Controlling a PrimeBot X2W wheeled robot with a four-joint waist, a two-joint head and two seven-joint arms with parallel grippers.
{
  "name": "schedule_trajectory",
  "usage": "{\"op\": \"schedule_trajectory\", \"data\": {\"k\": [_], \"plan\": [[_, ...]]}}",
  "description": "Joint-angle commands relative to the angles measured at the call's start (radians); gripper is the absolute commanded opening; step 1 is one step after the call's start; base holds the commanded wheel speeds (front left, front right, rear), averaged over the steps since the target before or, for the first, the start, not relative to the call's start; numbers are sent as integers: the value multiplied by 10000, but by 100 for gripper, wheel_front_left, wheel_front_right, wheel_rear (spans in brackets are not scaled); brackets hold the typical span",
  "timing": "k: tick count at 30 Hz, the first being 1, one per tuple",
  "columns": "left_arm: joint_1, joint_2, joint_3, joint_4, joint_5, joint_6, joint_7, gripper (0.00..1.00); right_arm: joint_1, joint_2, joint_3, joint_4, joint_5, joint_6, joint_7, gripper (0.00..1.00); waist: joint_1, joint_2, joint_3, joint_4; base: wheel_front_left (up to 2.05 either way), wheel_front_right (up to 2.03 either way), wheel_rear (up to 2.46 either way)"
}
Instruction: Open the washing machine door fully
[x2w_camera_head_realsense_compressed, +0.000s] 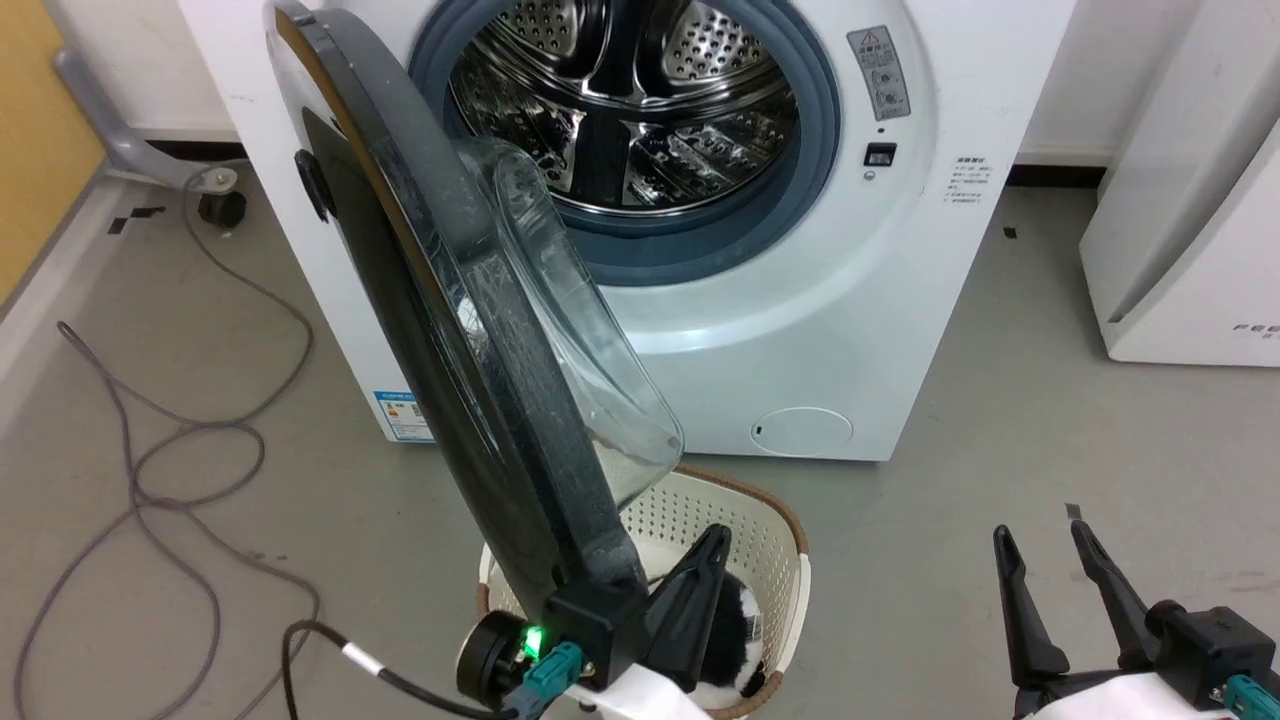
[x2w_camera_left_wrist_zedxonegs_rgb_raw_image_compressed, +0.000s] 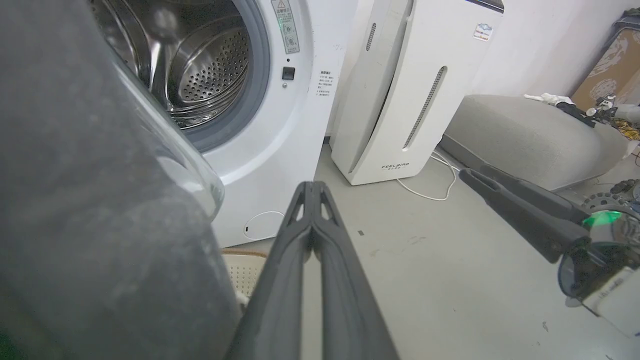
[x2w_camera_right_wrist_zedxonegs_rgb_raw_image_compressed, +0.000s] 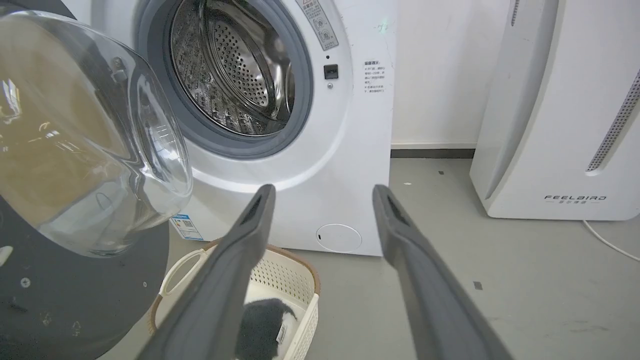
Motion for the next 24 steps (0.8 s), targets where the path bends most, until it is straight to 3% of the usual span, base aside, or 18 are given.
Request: {"op": "schedule_trajectory", "data": {"k": [1,13,24], "plan": [[163,91,55,-54,64,76,-50,0,-69,34,0,-18,-48,6,3,100,0,0,-46,11,0,0,0],[1124,378,426,-690,-95,793,84,0,259,34,-46,-261,-42,6,103,100,0,0,-403,307,0,0,0],[1927,724,882,-1851,126,1569,-154,0,423,34,-97,-590,-87,6,112,100,0,0,-344,1052,0,0,0]]}}
